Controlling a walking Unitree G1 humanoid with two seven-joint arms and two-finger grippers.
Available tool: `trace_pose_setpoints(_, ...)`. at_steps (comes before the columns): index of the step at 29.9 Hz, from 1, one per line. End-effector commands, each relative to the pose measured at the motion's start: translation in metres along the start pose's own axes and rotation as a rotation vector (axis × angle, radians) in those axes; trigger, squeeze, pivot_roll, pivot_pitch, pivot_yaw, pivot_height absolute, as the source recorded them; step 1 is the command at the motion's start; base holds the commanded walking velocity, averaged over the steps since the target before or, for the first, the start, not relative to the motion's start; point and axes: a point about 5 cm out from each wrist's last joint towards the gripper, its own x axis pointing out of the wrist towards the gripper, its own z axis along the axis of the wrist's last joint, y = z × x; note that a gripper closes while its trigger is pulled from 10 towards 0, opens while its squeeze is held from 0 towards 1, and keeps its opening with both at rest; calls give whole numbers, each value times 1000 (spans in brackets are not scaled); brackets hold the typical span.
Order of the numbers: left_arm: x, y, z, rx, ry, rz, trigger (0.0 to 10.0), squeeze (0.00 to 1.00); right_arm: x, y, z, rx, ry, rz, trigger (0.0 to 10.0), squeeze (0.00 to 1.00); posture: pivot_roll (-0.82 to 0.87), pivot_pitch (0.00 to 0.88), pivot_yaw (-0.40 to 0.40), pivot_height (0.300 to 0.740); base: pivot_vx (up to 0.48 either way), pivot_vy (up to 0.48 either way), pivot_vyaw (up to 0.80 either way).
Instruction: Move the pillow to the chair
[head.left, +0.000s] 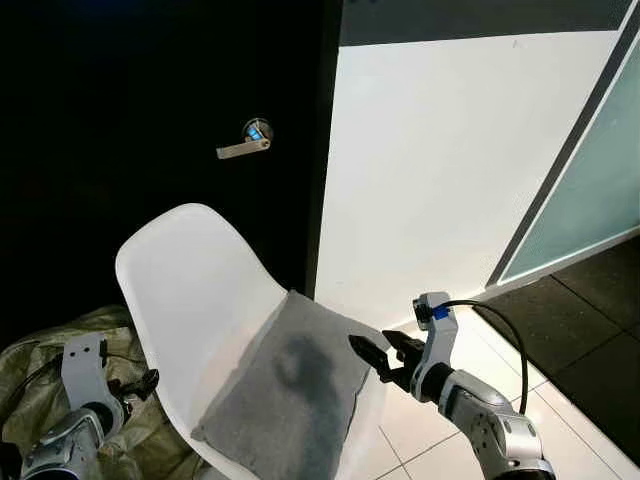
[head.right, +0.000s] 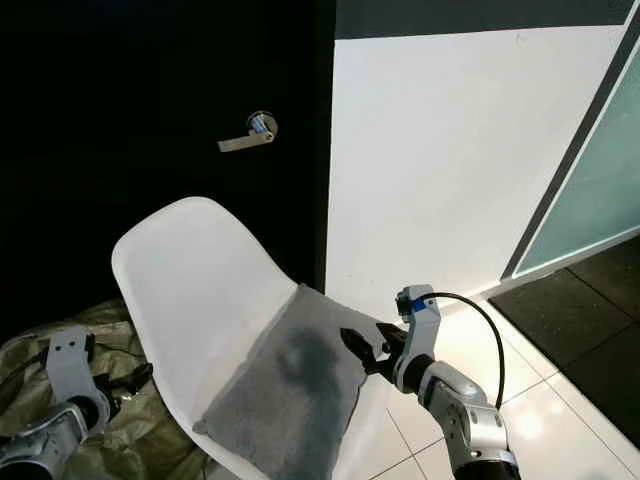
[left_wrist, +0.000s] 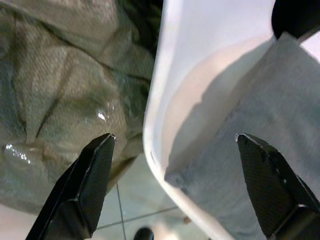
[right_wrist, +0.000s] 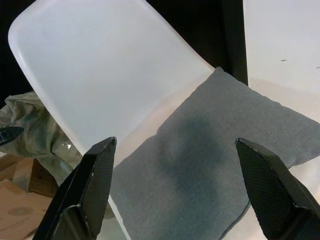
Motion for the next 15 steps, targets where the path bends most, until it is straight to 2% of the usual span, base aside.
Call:
trace_pose_setpoints(1, 1, -3, 2, 0, -14, -11, 10000, 0, -1, 1, 2, -3, -10, 1, 10000, 0, -139, 4, -72, 737, 0, 0, 0)
trace_pose_setpoints(4, 2, -12, -4, 4, -3, -44, 10000, 0, -1, 1, 3, -3, -10, 2, 10000, 0, -139, 3, -73, 737, 0, 0, 0)
trace_pose_setpoints(15, 4, -11, -3, 3, 6, -43, 10000, 0, -1, 1, 2, -2, -12, 2, 10000, 0, -142, 0, -71, 737, 0, 0, 0)
